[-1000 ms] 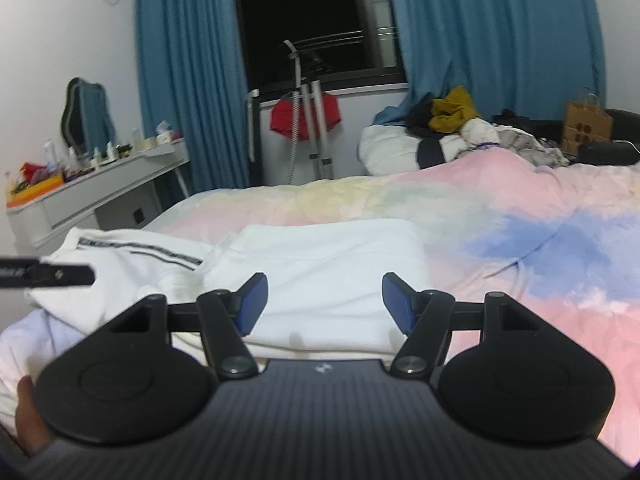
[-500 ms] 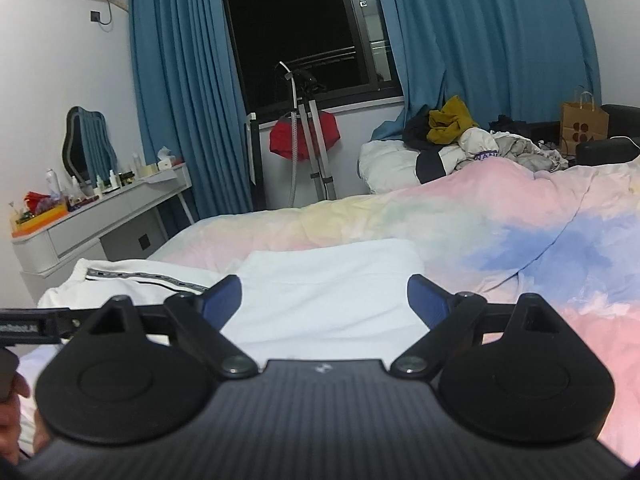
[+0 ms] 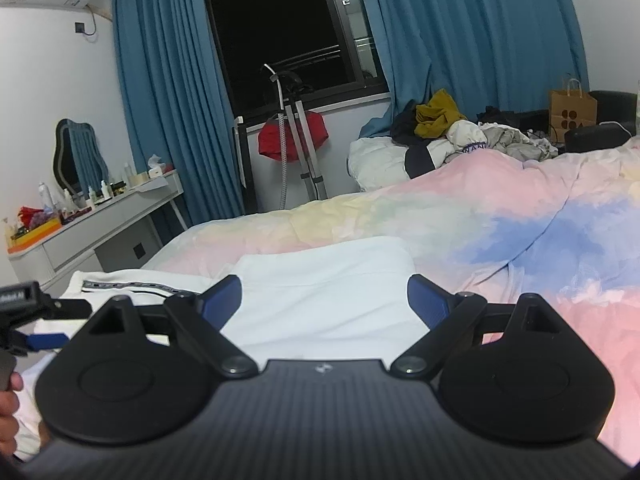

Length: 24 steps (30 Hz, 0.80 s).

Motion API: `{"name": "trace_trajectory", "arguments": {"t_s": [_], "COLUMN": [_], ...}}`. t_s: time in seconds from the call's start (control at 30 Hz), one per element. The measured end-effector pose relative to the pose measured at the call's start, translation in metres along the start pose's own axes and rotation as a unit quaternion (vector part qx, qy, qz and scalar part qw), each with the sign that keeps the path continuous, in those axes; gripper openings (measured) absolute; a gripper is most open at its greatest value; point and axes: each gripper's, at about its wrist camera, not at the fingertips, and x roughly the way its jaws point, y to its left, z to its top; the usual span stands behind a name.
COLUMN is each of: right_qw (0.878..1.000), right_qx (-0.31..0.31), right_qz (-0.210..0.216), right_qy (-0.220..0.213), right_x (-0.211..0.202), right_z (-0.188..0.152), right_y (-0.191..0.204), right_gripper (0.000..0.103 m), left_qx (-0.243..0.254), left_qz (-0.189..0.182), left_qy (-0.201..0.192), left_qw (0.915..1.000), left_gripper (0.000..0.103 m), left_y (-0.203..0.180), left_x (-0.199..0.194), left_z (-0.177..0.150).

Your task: Fold clothes

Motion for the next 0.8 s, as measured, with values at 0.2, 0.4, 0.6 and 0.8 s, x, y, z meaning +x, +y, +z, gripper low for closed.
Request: {"name": "trace_trajectory", "arguments": {"t_s": [0.2, 0.4, 0.6, 0.8], "right_qw": [1.000, 0.999, 0.999, 0.997], "right_qx": [0.013, 0.018, 0.029, 0.051], "right_qz": [0.006, 0.006, -0.005, -0.015], "right_qy": [0.013, 0.026, 0.042, 0.056], "right_x": [0.002, 0.005, 0.009, 0.014], "right_z": [-0.001, -0.002, -0.005, -0.009], "right_y": [-0.003, -0.005, -0.007, -0.014], "right_gripper": [0.091, 0.091, 0.091, 0.091], "left_qx": [-0.035, -0.126, -0.256, -0.317], "left_qz": [0.021, 0.020, -0.001, 0.018], "left_qy": [0.014, 0.032, 0.052, 0.047], "left_qw": [0.9991, 0.9913, 0.9652, 0.9470], "left_gripper": [0.103, 0.103, 0.100, 0.099], "left_y": [0.030, 0.089, 0.137, 0.172], "left_x": [-0.002, -0.001, 0.019, 0.045], "left_z": [0.029, 0.040, 0.035, 0.042]}}
